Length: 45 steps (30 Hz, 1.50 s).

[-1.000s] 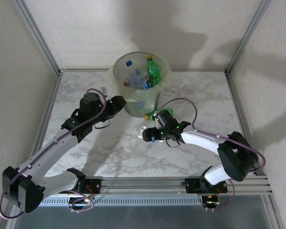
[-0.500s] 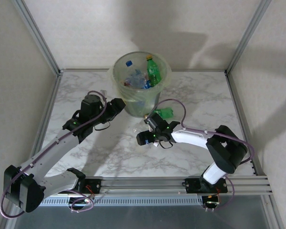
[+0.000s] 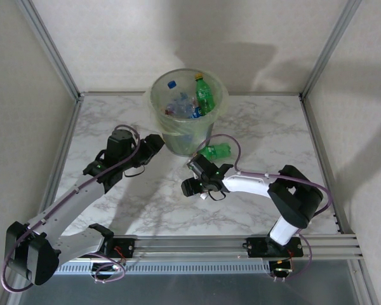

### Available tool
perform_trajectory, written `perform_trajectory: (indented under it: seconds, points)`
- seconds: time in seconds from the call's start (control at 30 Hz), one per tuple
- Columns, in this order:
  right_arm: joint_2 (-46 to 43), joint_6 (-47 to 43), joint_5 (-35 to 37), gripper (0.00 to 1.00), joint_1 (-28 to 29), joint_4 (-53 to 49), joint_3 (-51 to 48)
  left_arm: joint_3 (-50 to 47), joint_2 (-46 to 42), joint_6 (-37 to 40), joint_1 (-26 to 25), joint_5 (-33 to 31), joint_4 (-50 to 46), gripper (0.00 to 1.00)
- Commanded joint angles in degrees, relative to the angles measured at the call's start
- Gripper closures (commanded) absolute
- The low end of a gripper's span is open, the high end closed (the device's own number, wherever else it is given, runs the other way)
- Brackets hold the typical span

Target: Put the plastic bottles in the bin

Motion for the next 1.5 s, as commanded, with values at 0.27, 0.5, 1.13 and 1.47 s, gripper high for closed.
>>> perform_trajectory:
  seconds: [0.27,0.5,1.13,1.47]
  points:
    - [-7.17,0.67,3.34,0.35,2.49,-1.49,1.58,-1.39,-1.48,-0.47,0.9,-0.59,-2.09,0.27]
    - [-15.07,1.73,3.65,0.36,2.49,-1.89,3.38,-2.34,-1.32,-2.57,0.41,2.79,-1.64,0.26]
    - [-15.74,0.33,2.21,0.34,5.07,-4.62,13.28,1.1,1.46,-3.77,-5.7,3.03,2.42,0.28]
    - [-16.07,0.77,1.83,0.34,6.11,-4.87,15.02,1.37,2.3,-3.18,-5.7,4.54,4.15,0.34]
